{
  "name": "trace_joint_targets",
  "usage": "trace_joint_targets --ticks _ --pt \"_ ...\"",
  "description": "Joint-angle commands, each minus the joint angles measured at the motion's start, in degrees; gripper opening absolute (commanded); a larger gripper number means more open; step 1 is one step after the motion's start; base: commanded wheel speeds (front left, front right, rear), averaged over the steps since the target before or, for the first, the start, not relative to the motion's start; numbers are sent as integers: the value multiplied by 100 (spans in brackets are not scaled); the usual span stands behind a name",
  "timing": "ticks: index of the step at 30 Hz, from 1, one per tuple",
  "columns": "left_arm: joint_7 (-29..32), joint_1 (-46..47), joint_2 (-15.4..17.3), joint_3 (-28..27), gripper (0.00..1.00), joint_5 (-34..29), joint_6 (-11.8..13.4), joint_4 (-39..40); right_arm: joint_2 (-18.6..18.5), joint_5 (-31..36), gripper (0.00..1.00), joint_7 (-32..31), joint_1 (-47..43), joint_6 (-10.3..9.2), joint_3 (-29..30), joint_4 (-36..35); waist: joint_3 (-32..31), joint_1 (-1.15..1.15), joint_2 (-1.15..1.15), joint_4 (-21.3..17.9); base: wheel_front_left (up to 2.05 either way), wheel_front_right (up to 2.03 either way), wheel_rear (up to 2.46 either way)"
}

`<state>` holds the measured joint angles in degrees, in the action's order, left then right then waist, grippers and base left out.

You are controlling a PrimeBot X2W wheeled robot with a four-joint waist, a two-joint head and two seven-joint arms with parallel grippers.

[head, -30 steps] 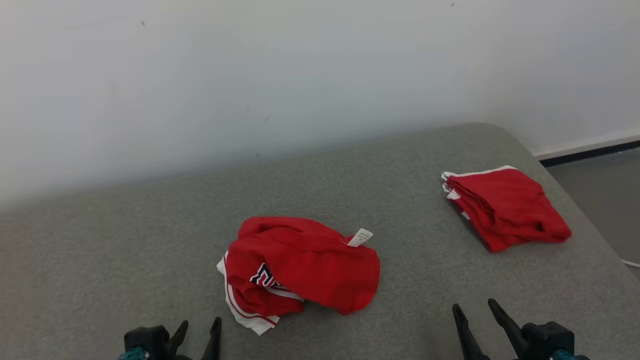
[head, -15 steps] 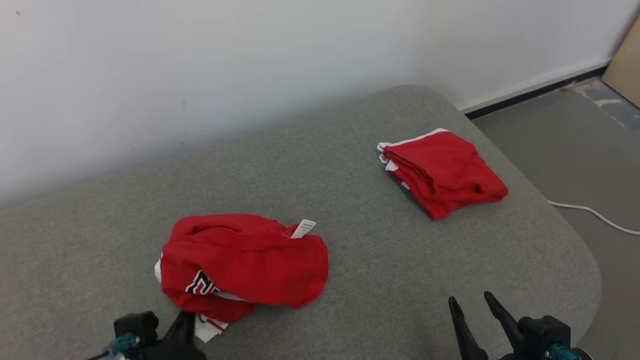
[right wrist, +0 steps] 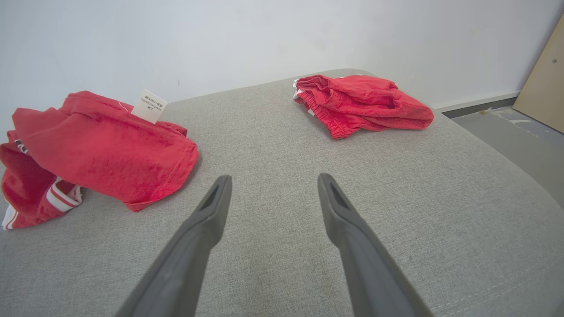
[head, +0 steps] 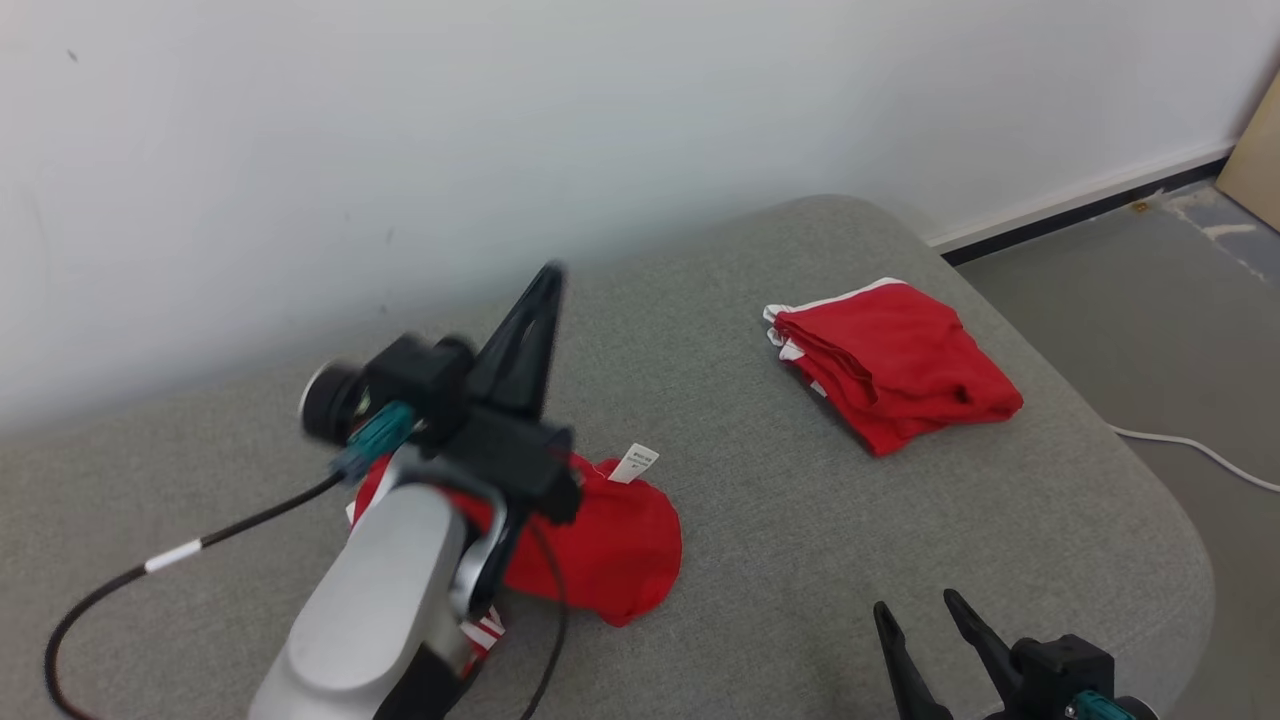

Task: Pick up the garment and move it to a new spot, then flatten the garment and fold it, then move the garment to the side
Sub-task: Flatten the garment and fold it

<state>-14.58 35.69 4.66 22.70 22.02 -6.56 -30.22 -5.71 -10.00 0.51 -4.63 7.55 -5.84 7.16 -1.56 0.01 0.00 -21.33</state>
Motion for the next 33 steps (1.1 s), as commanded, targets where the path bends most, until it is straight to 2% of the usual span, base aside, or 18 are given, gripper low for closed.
trace_joint_targets --ticks 1,4,9,10,11,12,19,23,27,33 --pt "-12 201 -51 144 0 -62 -25 193 -9 -15 100 8 50 -11 -39 29 -79 -1 0 -26 0 0 0" --pt "184 448 -117 427 0 -116 6 484 6 -46 100 9 72 -12 -116 57 -126 -1 0 -112 0 0 0" --pt "565 262 -134 610 0 -34 281 617 -10 -70 100 68 -7 -11 -34 105 -104 -1 0 -140 0 0 0" --pt "674 174 -88 603 17 -30 353 546 -8 -70 100 80 -23 -11 -4 108 -96 -1 0 -119 0 0 0" --pt "771 96 -5 598 52 -35 411 481 -6 -63 100 88 -37 -11 16 112 -90 -1 0 -98 0 0 0" --pt "844 30 46 552 100 -17 486 431 1 -55 100 95 -51 -11 41 113 -84 -1 0 -70 0 0 0" --pt "1104 -673 581 99 100 151 1039 73 56 -35 100 89 -84 -11 41 126 -57 -1 0 179 0 0 0" --pt "1241 -1154 875 -220 100 424 1231 42 63 -53 100 96 -123 -11 65 147 -47 -1 0 304 0 0 0" --pt "1402 -1479 1021 -383 100 611 1251 47 75 -37 100 93 -124 -11 90 137 -34 -1 0 375 0 0 0" --pt "1915 -1818 956 -394 100 1045 1011 -86 80 -26 100 57 -57 -12 37 118 5 -1 0 418 0 0 0"
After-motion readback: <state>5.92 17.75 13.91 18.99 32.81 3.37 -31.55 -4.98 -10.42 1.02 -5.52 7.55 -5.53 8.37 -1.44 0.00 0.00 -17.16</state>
